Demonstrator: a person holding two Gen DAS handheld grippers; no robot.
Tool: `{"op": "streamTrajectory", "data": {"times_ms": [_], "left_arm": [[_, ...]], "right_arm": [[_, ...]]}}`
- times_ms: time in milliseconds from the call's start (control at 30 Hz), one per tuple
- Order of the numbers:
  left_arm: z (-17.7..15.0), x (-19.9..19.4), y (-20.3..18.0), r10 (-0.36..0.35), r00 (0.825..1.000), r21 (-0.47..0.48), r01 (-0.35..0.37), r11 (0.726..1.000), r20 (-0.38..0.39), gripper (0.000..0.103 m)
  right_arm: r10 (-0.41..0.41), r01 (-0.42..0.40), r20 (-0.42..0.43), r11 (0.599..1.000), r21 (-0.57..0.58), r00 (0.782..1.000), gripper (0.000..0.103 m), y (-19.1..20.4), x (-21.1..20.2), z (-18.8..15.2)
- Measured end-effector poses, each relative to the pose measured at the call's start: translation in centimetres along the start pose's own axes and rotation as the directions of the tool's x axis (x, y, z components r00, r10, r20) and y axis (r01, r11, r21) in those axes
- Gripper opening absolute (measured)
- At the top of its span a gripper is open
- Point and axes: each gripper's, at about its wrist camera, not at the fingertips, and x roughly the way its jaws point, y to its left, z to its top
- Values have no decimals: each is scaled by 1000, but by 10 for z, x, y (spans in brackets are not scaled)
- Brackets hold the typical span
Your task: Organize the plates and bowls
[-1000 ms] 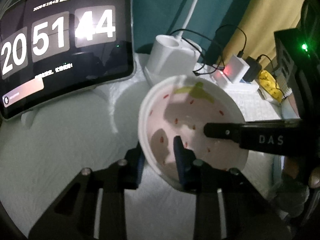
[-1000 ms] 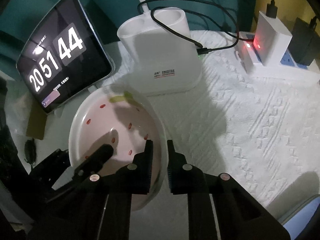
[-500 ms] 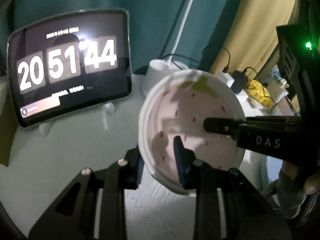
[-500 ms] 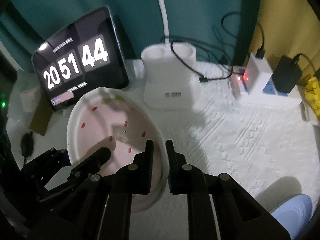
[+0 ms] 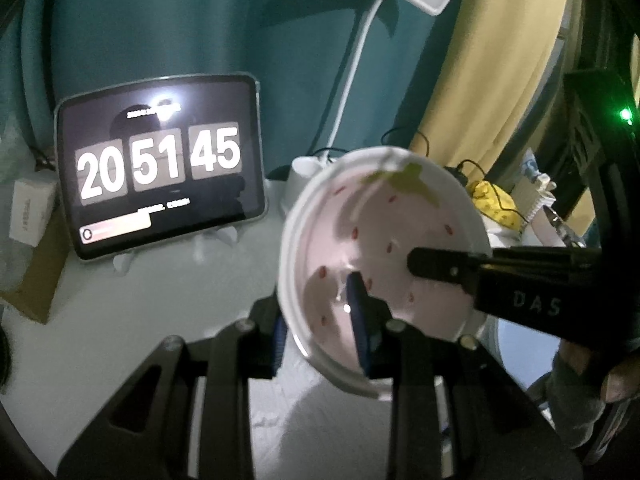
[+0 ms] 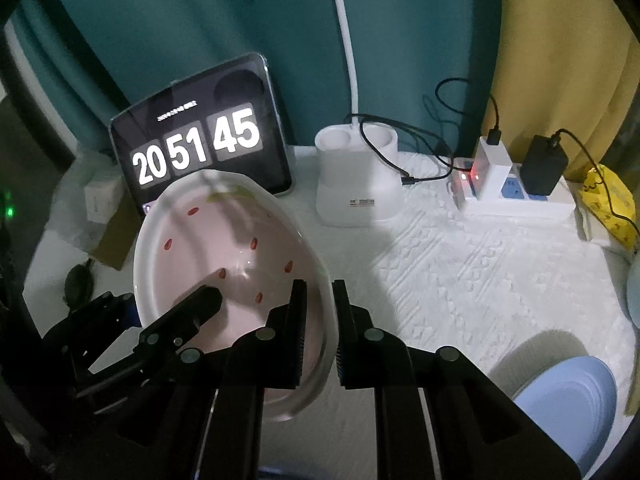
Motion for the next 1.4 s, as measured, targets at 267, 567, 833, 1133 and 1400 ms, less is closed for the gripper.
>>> {"op": "streamTrajectory", "data": {"times_ms": [267, 567, 833, 1133, 1400], "left_arm": [[-11, -29, -13, -9, 999, 14, 8, 1000, 33, 28], [-26, -53, -29, -20, 999, 32, 18, 999, 48, 28], [-40, -70, -40, -27, 999, 46, 25, 999, 48, 28], [-60, -83, -51, -34, 999, 64, 32, 997, 32, 28], [-82, -82, -60, -38, 999, 71, 38, 997, 6, 28]], "right_arm": [[7, -7, 30, 1000, 3, 1000, 14, 4, -29, -17], [7, -8, 54, 1000, 12, 998, 14, 4, -55, -40], [11, -12, 58, 1000, 21, 998, 14, 5, -71, -62], [17, -19, 57, 999, 38, 998, 14, 4, -80, -88], [12, -14, 40, 999, 51, 999, 14, -2, -78, -114]]}}
